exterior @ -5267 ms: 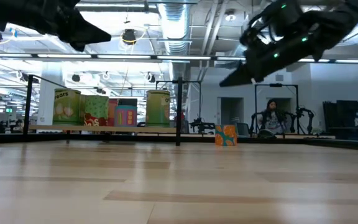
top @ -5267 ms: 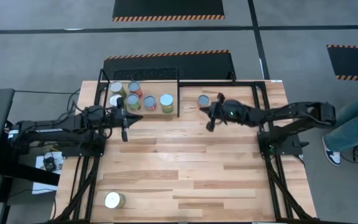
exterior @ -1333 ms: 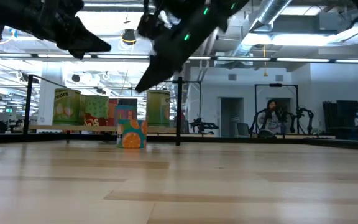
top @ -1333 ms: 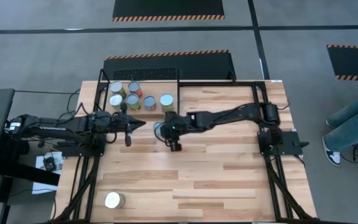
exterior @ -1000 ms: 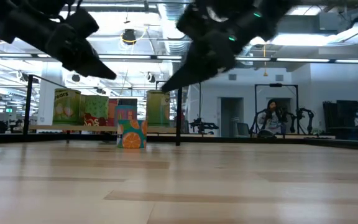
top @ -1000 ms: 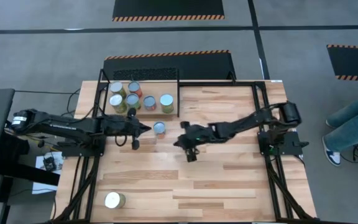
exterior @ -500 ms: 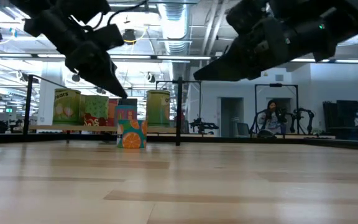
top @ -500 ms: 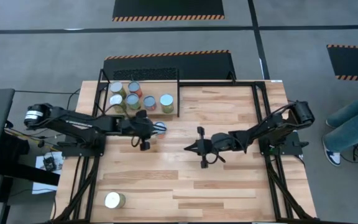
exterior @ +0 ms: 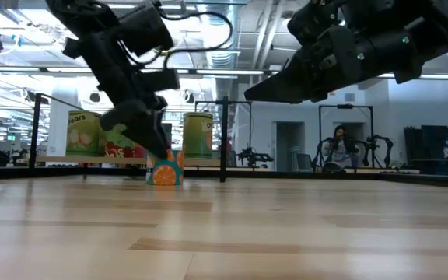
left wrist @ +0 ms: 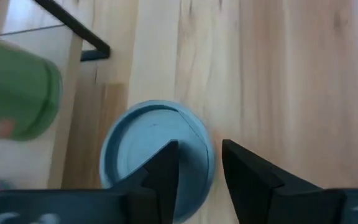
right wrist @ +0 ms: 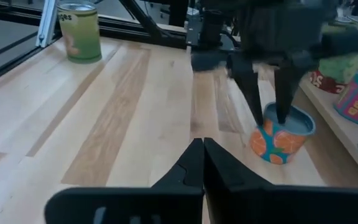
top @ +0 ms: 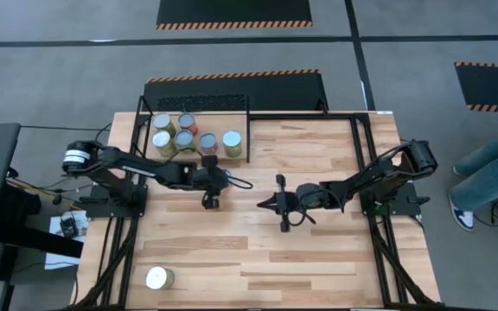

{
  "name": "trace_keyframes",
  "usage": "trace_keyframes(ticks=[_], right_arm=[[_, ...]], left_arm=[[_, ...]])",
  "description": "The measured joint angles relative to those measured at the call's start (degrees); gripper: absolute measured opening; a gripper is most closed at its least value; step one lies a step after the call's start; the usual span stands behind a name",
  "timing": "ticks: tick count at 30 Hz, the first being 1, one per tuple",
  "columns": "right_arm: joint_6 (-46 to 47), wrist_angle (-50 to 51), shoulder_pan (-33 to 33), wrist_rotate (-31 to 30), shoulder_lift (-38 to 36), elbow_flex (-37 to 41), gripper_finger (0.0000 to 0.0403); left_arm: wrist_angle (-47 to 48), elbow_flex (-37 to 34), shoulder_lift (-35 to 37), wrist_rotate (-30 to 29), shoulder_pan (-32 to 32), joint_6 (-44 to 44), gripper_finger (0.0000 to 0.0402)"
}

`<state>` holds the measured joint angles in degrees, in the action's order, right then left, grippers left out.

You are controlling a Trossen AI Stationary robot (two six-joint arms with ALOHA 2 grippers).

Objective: Pick and place cans onto a shelf
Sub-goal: Put the small canned oranges on the shelf

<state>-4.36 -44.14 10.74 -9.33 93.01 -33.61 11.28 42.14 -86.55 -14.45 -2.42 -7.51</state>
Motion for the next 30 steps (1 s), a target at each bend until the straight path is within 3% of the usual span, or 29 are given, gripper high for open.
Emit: trace_keyframes(ticks=[6,12,16,22,25,30], right_arm=[[-0.07,0.31,0.0,-0.01,0.02,0.02,0.0016],[-0.12,0.36,0.0,0.01,0.02,0.02,0.0012],[-0.11,0.46,0.0,0.01,0.02,0.15,0.0019],[-0.11,0.39,0.0,0.01,0.02,0.15,0.0015],[-0.09,0.31,0.0,0.01,0.02,0.15,0.0012],[0.29,0.36,0.0,0.03,0.04,0.17,0.0018]], left_arm=[[-1.06,0.82,-2.2,-0.53,-0.28,-0.6,0.0098],[-0.38,0.71,-0.73,0.41,-0.24,-1.7,0.0011],[4.55,3.55,2.59,-0.09,-0.26,0.51,0.0007],[20.52,14.02,9.33,-7.1,-1.77,8.39,0.0002],[28.07,19.76,11.62,-11.53,-4.53,12.02,0.0001],[29.57,24.95,11.68,-11.04,-12.99,12.56,0.0001]])
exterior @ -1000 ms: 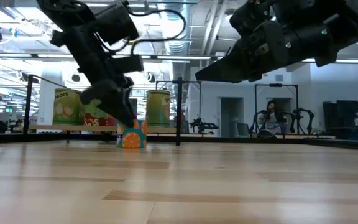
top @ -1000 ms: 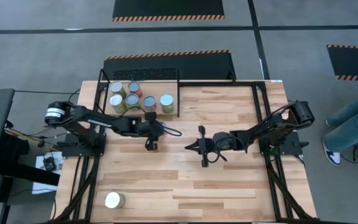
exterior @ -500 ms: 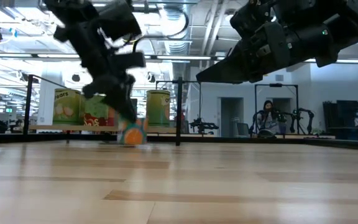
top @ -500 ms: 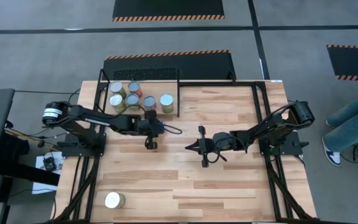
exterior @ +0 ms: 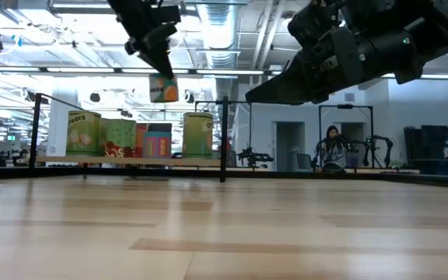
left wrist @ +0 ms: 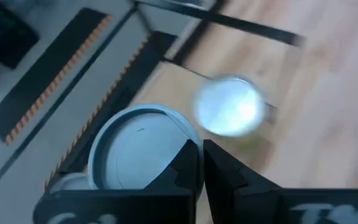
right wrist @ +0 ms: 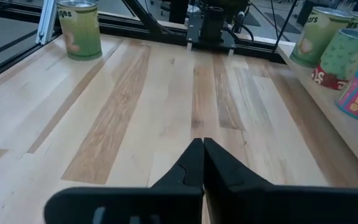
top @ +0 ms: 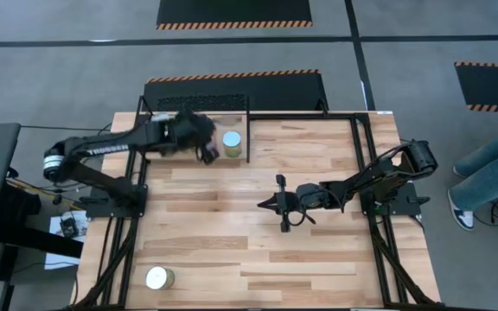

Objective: Pick and place cans onto a shelf
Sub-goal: Put the small canned oranges on the shelf

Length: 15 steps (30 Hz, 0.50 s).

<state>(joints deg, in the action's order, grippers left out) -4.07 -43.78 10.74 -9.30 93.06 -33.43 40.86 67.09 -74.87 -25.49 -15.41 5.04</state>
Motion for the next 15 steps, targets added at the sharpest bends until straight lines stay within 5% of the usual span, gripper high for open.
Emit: trace_keyframes(ticks=[8,15], right_arm=[[0.15,0.03,0.0,0.0,0.0,0.0,0.0013],[0.11,0.07,0.0,0.0,0.0,0.0,0.0019]], left_arm=[[-4.94,0.72,-6.2,8.95,-16.43,-1.16,0.0001],[-10.41,0.7,-13.16,12.58,-20.74,-0.39,0.0]])
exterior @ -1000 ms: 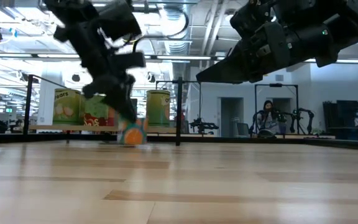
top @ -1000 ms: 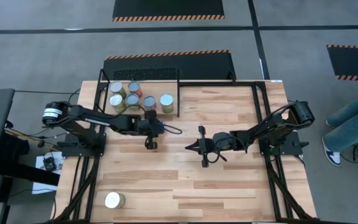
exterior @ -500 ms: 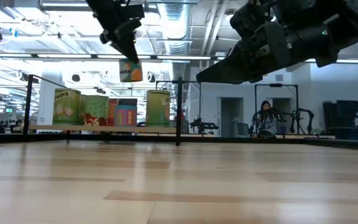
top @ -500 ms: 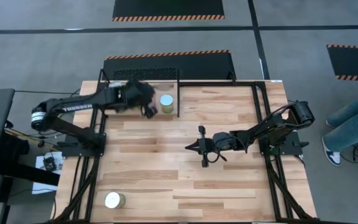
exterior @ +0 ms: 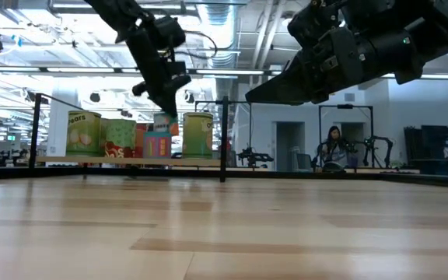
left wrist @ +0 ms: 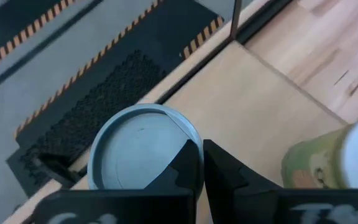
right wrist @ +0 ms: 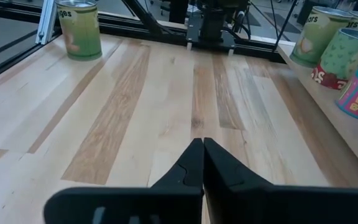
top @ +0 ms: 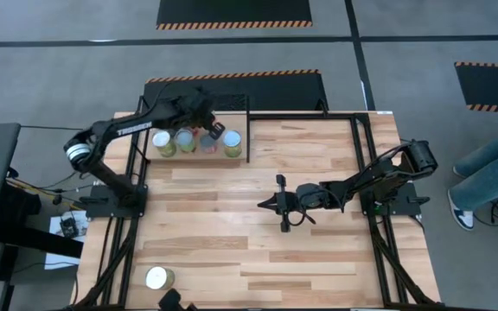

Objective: Pick and place cans onto a shelf
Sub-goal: Put the small canned oranges on the shelf

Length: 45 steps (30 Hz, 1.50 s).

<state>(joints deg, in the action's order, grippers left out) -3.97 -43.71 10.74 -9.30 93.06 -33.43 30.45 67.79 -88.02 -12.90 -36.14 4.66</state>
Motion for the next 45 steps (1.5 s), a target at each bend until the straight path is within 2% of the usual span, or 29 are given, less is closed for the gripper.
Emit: trace_keyframes(ticks=[8,32,45], right_arm=[[-0.06,0.03,0.0,0.07,0.0,0.0,0.0013],[-0.02,0.03,0.0,0.04,0.0,0.0,0.0015],[0.02,0.16,0.0,0.02,0.02,0.0,0.0016]], left_arm=[[-1.14,0.0,-3.98,0.69,-0.02,1.0,0.0],[-0.29,-0.48,-4.03,0.76,-0.26,1.63,0.0],[-1.08,-0.48,-7.81,1.55,-0.39,2.05,0.0]])
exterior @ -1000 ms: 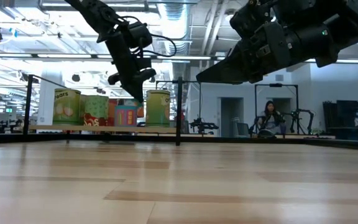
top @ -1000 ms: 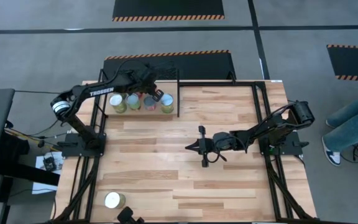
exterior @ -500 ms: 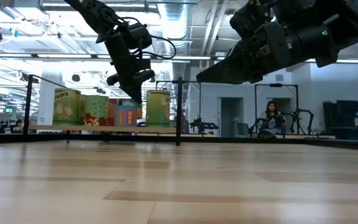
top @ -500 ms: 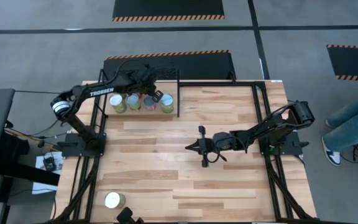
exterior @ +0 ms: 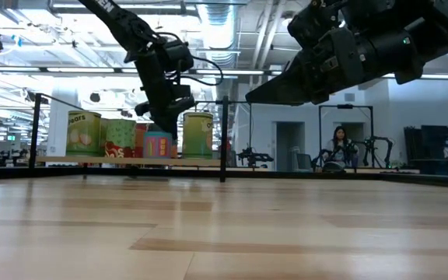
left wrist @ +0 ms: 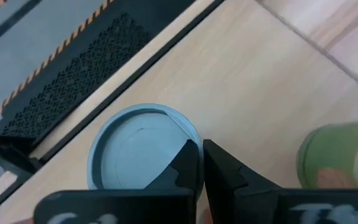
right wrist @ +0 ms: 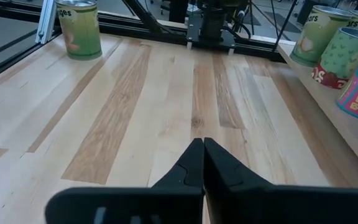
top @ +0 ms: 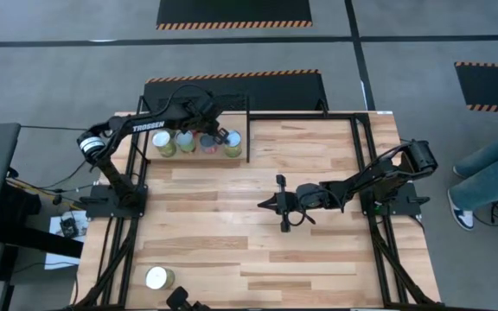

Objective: Pick and place cans onto a shelf
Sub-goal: Put the small canned oranges on the shelf

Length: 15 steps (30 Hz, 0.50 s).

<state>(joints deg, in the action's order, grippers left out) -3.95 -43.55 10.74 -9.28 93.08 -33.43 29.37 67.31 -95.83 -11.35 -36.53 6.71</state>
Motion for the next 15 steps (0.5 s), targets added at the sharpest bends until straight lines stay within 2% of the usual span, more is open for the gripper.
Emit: trace_keyframes(ticks=[12,15], right_arm=[[0.0,0.24,0.0,0.02,0.0,0.0,0.0018],[-0.01,0.24,0.02,0.01,0.0,0.0,0.0015]], left_arm=[[0.15,0.02,0.04,0.48,0.15,0.62,0.0001],[0.2,0.02,0.07,0.44,0.19,0.65,0.0013]])
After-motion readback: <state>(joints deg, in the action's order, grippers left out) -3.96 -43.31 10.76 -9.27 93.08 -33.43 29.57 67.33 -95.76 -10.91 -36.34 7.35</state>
